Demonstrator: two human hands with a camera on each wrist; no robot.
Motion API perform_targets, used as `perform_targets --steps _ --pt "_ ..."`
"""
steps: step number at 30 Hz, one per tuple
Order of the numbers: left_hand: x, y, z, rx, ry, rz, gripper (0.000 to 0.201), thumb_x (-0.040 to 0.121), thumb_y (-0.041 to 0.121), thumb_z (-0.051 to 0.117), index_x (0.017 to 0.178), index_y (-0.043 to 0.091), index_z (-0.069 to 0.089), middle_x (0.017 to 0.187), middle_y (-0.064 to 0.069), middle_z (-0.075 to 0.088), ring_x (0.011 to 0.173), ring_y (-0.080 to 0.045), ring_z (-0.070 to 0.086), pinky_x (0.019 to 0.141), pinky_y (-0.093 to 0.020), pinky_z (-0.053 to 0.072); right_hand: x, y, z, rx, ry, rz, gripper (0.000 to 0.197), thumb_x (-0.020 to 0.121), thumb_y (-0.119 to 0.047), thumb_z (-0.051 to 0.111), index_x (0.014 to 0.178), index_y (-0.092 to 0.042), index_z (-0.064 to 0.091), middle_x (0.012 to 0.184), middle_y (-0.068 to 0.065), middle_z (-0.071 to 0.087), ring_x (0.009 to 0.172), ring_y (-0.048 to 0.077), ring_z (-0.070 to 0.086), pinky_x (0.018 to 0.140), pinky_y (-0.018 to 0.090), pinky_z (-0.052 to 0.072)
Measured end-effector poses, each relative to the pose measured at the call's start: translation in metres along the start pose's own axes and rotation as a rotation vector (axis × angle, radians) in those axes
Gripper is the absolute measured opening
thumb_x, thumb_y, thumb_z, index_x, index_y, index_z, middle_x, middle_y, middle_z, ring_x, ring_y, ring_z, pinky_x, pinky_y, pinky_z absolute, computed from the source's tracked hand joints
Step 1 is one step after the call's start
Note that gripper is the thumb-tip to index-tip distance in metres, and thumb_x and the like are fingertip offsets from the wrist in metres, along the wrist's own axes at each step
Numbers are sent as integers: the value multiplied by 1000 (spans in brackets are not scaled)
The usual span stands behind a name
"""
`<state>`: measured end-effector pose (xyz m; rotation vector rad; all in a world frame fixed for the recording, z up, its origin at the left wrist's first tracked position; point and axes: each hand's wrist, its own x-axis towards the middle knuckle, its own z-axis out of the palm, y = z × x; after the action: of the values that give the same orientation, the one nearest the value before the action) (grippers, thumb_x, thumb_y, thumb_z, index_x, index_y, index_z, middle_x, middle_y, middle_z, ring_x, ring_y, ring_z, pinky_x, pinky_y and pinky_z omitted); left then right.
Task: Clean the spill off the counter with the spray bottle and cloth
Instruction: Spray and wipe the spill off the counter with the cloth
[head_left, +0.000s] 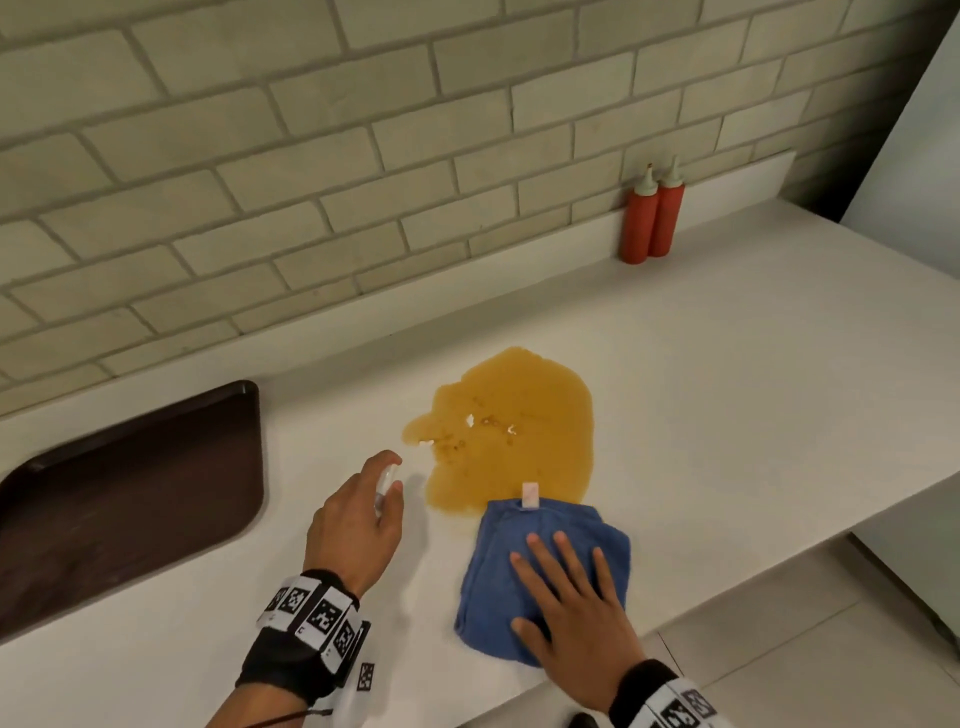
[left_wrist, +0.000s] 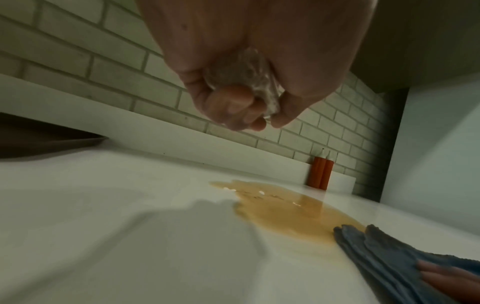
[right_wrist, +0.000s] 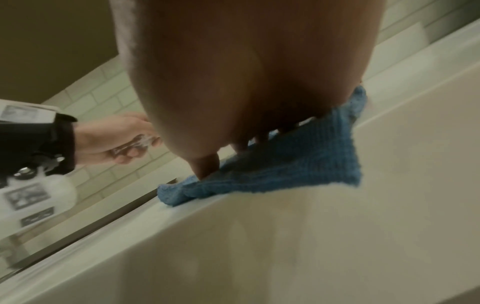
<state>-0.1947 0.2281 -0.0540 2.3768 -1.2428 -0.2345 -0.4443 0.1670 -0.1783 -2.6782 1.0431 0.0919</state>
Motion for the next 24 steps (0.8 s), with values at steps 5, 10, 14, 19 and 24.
perform_targets --steps 5,10,14,19,24 --pt "0 20 14 -12 -9 18 28 98 35 47 126 35 48 101 1 68 88 -23 64 73 -33 47 -4 43 -14 5 -24 110 64 91 -63 34 146 -29 41 153 -2 39 141 26 25 111 48 4" --pt "10 34 22 -25 -5 46 29 98 35 48 127 37 49 95 2 67 81 -20 62 69 -31 44 20 59 -24 15 -39 171 70 83 -61 43 143 -26 44 149 2 45 139 28 25 109 51 5" --pt "18 40 25 -51 -7 55 28 97 34 49 124 40 48 88 8 61 78 -18 60 65 -30 43 46 66 -42 25 -59 196 78 84 -63 27 152 -25 24 160 3 21 147 27 2 109 54 -4" --pt "27 41 27 -95 -14 50 35 97 39 48 132 46 45 95 11 64 81 -12 58 69 -30 48 79 79 -57 81 -119 215 91 68 -67 -7 152 -34 -15 158 -6 -26 142 20 -30 110 55 -21" --pt "31 38 26 -138 -22 29 36 96 42 50 131 49 46 91 11 62 81 -6 58 69 -27 44 116 94 -65 57 -142 253 93 65 -66 -9 151 -34 -16 159 -5 -25 145 23 -26 113 57 -16"
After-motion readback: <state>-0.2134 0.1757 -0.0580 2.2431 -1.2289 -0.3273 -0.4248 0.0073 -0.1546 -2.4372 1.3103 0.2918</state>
